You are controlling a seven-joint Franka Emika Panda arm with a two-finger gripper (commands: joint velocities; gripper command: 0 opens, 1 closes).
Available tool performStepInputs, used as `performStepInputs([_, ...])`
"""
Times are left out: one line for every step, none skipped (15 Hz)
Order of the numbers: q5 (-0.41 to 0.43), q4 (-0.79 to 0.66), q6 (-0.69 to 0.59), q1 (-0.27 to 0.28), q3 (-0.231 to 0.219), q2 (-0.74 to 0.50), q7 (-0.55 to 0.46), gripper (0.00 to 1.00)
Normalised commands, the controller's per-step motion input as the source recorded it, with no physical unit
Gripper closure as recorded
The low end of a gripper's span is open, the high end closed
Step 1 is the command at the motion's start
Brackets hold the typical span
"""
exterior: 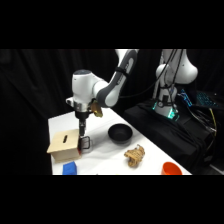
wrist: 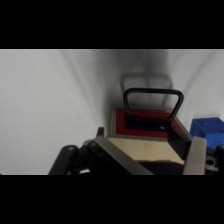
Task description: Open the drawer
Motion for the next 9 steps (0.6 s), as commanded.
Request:
performStepInputs([-0.008, -0.08, 0.27, 0.086, -0.097, 0.02, 0.08, 0.0])
performStepInputs([-0.005, -0.09, 0.27, 0.088, -0.098, 0.03, 0.08, 0.0])
performStepInputs([0.007, -0.1, 0.28, 0.085, -0.093, 0.03, 0.08, 0.0])
performStepInputs([0.011, -0.12, 0.3, 0.088, -0.097, 0.03, 0.08, 0.0])
performStepInputs([0.028, -0.11, 0.3, 0.079, -0.088, 0.04, 0.06, 0.0])
performStepInputs([0.045, -0.12, 0.3, 0.071, -0.081, 0.05, 0.05, 0.0])
performStepInputs([0.047, -0.11, 0.32, 0.071, -0.086, 0.07, 0.05, 0.0])
performStepInputs([0.059, -0.09, 0.35, 0.065, -0.082, 0.09, 0.03, 0.0])
performStepInputs([0.07, -0.08, 0.38, 0.061, -0.085, 0.1, 0.02, 0.0])
